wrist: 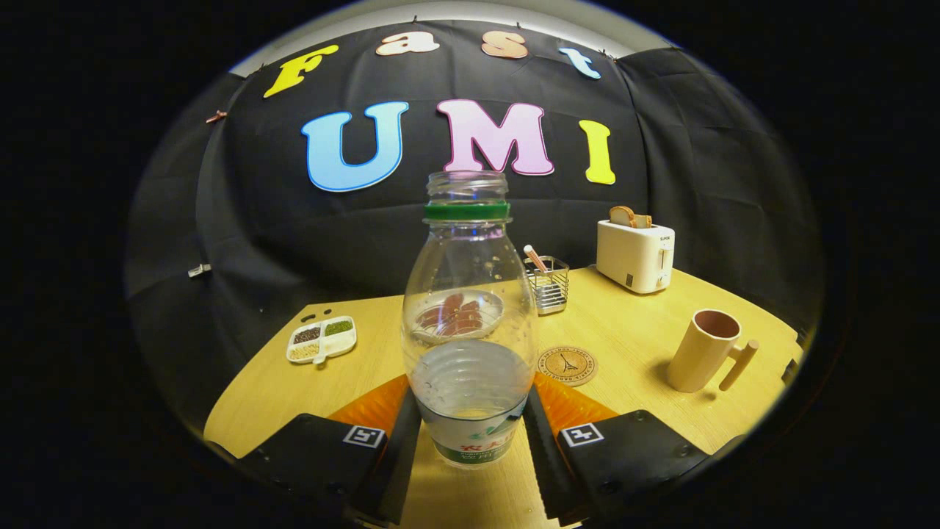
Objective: Take the bottle from table, then pour the juice into the cup, finally place the bottle on the coaster
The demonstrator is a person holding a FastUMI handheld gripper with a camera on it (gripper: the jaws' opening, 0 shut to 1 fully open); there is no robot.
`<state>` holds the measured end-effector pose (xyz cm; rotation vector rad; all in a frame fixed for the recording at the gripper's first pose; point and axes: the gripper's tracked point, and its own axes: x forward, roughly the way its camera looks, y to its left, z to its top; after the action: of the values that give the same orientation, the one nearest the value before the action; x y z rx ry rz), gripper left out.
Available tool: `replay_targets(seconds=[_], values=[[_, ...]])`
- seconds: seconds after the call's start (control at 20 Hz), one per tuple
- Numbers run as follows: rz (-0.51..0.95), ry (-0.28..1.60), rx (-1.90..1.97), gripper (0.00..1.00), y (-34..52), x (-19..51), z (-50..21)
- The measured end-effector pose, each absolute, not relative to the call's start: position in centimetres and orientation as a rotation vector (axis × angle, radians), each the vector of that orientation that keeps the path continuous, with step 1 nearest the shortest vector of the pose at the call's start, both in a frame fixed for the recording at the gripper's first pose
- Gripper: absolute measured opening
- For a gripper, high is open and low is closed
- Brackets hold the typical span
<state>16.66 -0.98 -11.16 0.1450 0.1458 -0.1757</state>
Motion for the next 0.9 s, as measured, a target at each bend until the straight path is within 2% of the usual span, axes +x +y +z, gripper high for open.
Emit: replay_targets(seconds=[0.5,0.9], values=[[-0.061,0.122,0.492,0.71,-3.5,15.2,-6.2],[-0.069,0.176,0.785,0.71,-8.3,15.5,-6.3]])
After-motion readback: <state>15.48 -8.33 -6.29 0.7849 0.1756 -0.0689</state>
